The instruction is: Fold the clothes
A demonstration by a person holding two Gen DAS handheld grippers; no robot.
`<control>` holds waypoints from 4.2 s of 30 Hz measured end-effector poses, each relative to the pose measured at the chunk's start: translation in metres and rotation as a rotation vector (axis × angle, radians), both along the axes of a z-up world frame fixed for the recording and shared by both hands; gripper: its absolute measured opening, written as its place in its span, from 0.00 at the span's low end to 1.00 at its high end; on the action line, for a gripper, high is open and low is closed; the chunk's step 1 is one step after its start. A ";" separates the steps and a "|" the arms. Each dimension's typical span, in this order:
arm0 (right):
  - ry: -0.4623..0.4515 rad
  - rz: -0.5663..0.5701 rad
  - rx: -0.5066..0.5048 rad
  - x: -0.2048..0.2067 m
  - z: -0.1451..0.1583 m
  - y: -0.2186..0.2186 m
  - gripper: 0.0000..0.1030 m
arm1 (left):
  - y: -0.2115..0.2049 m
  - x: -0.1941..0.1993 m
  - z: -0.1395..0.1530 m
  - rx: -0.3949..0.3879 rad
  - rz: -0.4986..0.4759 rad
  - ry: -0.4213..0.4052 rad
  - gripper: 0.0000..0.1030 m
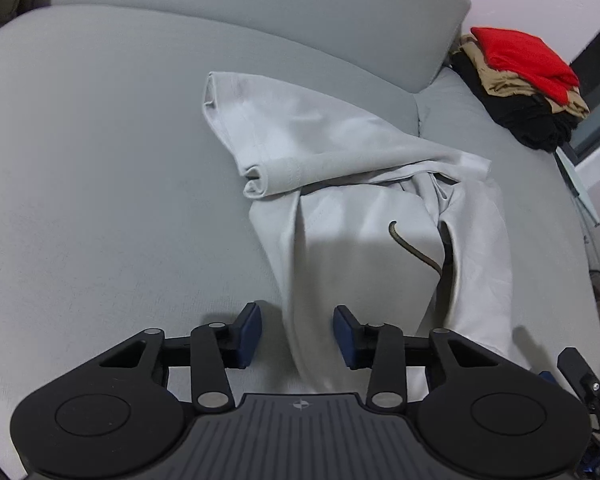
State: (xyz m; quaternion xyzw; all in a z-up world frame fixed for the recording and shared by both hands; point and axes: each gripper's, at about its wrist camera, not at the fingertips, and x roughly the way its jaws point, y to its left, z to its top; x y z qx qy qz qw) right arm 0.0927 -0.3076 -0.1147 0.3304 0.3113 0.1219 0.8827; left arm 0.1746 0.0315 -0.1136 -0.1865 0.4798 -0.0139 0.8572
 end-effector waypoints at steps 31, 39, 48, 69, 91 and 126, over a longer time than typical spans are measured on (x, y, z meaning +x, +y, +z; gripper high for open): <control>0.027 0.356 -0.486 0.010 0.057 0.173 0.78 | 0.108 -0.143 0.060 0.088 0.075 -0.225 0.26; 0.047 0.367 -0.814 0.041 0.026 0.232 0.25 | 0.128 -0.170 0.087 0.063 0.059 -0.299 0.34; 0.095 -0.068 -0.493 0.024 0.059 0.069 0.02 | 0.110 -0.162 0.067 0.009 -0.002 -0.247 0.34; 0.051 0.219 -0.665 0.010 0.019 0.017 0.41 | 0.078 -0.144 0.033 0.035 -0.016 -0.100 0.36; -0.099 0.426 -1.086 0.010 0.004 0.076 0.40 | 0.077 -0.141 0.022 0.033 -0.044 -0.082 0.37; 0.191 -0.074 0.013 0.030 -0.021 -0.070 0.02 | 0.123 -0.107 -0.006 -0.419 0.127 0.071 0.43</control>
